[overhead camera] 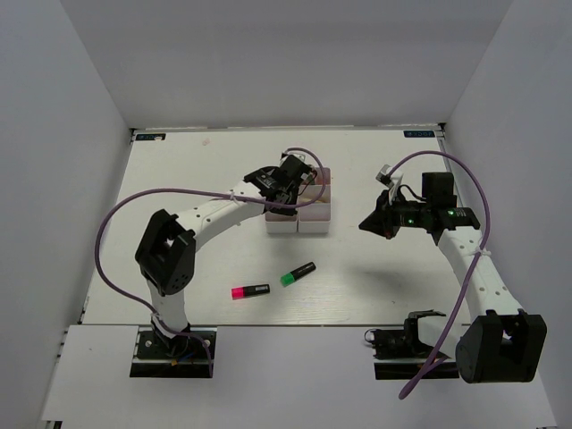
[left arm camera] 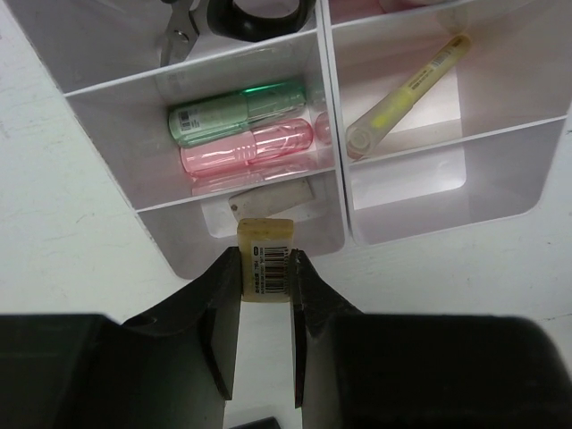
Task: Sort the stationery into containers
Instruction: Place the stationery in the storage box, then pick up the pen from the center of the board.
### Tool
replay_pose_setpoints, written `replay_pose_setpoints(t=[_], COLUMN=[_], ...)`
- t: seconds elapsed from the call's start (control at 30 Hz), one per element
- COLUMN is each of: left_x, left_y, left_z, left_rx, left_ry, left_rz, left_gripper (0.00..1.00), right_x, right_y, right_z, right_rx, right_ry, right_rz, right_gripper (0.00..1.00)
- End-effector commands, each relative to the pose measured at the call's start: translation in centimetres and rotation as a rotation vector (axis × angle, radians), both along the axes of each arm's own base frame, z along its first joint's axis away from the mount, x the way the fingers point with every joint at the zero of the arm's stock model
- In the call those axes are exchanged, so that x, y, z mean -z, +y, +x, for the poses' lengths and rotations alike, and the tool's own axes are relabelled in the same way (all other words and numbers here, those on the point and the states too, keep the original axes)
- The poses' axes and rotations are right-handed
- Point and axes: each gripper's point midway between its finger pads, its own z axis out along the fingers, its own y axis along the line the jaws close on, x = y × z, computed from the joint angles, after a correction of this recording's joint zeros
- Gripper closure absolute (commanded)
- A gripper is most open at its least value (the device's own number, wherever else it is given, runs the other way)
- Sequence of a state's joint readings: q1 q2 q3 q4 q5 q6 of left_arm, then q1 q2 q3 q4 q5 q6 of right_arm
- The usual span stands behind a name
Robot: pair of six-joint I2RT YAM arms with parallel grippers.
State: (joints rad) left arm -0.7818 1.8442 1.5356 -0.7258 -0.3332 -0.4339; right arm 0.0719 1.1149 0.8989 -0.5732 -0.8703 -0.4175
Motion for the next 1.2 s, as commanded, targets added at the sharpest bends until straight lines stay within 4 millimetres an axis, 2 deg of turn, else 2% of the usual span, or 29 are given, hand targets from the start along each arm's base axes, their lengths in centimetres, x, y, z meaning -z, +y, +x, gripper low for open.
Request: replay_pose_setpoints(t=[0.0, 0.27, 0.4, 0.43, 0.47, 0.5, 0.57, 0.67, 0.73, 0.77, 0.8, 0.83, 0.87, 0.9, 0.93, 0.97, 1.0, 1.03, 1.07, 1.1, 1.13, 1.17], left_x=[0.0, 1.1, 1.2, 1.1, 1.4, 1.1, 0.8, -0.3, -1.1, -1.7, -2.3, -3.5, -5.8, -6.1, -6.5, -9.3, -9.7, -10.7, -13.4, -14.1, -15.3, -15.6], left_y=[0.5, 0.7, 0.7, 0.6, 0.7, 0.6, 0.8, 0.7, 0.5, 0.5, 0.3, 0.3, 0.2, 0.4, -0.2, 0.0, 0.2, 0.0, 0.6, 1.2, 2.3, 3.4], left_z=[0.2, 0.9, 0.9, 0.9, 0.9, 1.0, 0.8, 0.6, 0.3, 0.0, -0.4, -0.7, -1.5, -2.3, -3.3, -4.5, -5.2, -6.1, -7.5, -8.1, -8.9, -8.9], left_rx=[-0.024, -0.035, -0.031, -0.034, -0.031, -0.034, -0.029, -0.02, -0.01, -0.003, 0.012, 0.022, 0.041, 0.053, 0.095, 0.116, 0.131, 0.149, 0.17, 0.169, 0.17, 0.147], left_ry=[-0.006, 0.008, 0.01, 0.007, 0.01, 0.003, 0.0, -0.017, -0.025, -0.032, -0.044, -0.059, -0.095, -0.09, -0.066, -0.1, -0.09, -0.083, -0.117, -0.123, -0.141, -0.165], left_rz=[-0.003, 0.008, 0.01, 0.005, 0.013, 0.002, 0.002, -0.023, -0.04, -0.055, -0.064, -0.085, -0.125, -0.134, -0.181, -0.249, -0.268, -0.307, -0.353, -0.355, -0.359, -0.334], left_gripper=[0.77, 0.67, 0.58, 0.54, 0.52, 0.5, 0.45, 0.44, 0.46, 0.49, 0.61, 0.67, 0.71, 0.73, 0.73, 0.72, 0.68, 0.64, 0.57, 0.42, 0.35, 0.27], right_x=[-0.7, -0.8, -0.8, -0.7, -0.6, -0.7, -0.8, -1.2, -2.2, -2.5, -2.4, -3.4, -3.3, -2.9, -3.6, -3.9, -3.7, -4.6, -4.8, -4.9, -4.8, -4.2], right_y=[0.1, 0.1, 0.0, 0.0, 0.0, 0.0, 0.0, 0.2, 0.9, 1.3, 1.5, 1.7, 1.8, 1.8, 1.9, 2.0, 2.1, 2.4, 2.8, 3.2, 3.4, 4.2], right_z=[0.3, 0.3, 0.4, 0.3, 0.2, 0.3, 0.1, -0.2, -1.2, -1.8, -2.3, -2.6, -3.1, -3.4, -3.2, -3.3, -3.9, -4.4, -4.4, -5.6, -5.8, -6.4], right_rx=[-0.002, -0.001, 0.001, -0.001, 0.0, -0.001, -0.007, -0.018, -0.062, -0.094, -0.112, -0.152, -0.184, -0.198, -0.201, -0.209, -0.236, -0.267, -0.314, -0.349, -0.376, -0.448], right_ry=[-0.013, -0.018, -0.016, -0.007, -0.004, -0.01, -0.017, -0.023, -0.009, 0.004, 0.02, 0.0, -0.012, 0.021, 0.022, 0.046, 0.059, 0.051, -0.001, 0.043, 0.023, -0.015], right_rz=[0.013, 0.016, 0.014, 0.015, 0.016, 0.015, 0.017, 0.039, 0.114, 0.15, 0.166, 0.202, 0.198, 0.197, 0.201, 0.207, 0.202, 0.221, 0.214, 0.213, 0.198, 0.163], right_gripper=[0.96, 0.91, 0.77, 0.71, 0.53, 0.42, 0.1, 0.1, 0.1, 0.1, 0.1, 0.16, 0.42, 0.99, 1.0, 1.0, 1.0, 1.0, 0.99, 0.79, 0.44, 0.34])
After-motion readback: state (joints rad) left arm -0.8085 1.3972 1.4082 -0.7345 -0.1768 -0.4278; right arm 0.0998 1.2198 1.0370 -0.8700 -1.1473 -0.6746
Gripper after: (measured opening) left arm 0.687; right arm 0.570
